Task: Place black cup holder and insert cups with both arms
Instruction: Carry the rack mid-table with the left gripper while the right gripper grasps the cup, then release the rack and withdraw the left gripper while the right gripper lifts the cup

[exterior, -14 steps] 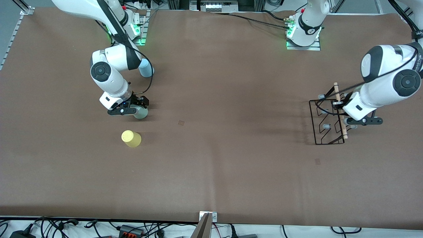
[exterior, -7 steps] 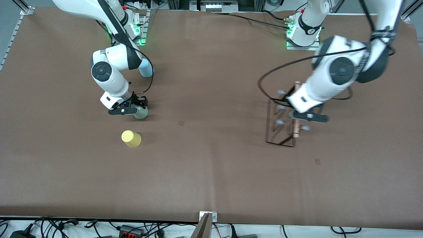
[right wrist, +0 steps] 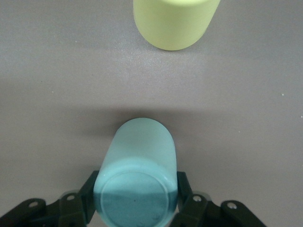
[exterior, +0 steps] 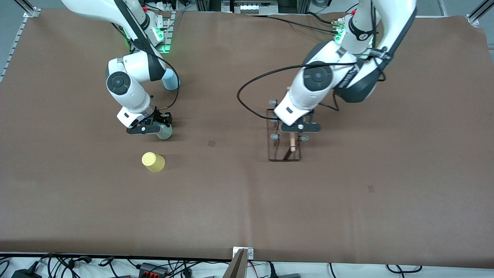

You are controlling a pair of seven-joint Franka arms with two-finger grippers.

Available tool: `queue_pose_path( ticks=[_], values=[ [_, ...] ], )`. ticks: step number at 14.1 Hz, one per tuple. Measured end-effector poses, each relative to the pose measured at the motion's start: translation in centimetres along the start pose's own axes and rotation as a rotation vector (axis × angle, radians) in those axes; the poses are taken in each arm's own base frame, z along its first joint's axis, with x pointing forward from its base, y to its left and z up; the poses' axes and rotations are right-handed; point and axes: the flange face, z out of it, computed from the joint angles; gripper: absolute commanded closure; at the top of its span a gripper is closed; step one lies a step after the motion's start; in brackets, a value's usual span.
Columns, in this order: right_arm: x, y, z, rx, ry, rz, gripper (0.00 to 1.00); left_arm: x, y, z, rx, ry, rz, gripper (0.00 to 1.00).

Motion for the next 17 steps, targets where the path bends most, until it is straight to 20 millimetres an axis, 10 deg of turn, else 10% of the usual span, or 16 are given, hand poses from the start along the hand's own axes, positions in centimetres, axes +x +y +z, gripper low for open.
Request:
queue_pose_path(
  ticks=[10,11,13,17],
  values=[
    [0.3,1.4,-4.8,-0.013,-0.013,0.021,0.80,-0.1,3.9,4.6,-0.011,-0.007,0.034,0.97],
    [0.3,1.5,-6.3,-0.017,-0.021,0.024,0.80,-0.1,4.0,4.6,-0.010,-0.006,0.037,0.88],
    [0.5,1.7,-10.4,-0.022,-0.020,0.029,0.80,-0.2,4.1,4.7,-0.009,-0.006,0.039,0.00],
    [0.0,2.0,-18.7,-0.042,-0.070,0.036,0.80,0.1,3.9,4.4,0.018,0.018,0.043,0.00]
  ],
)
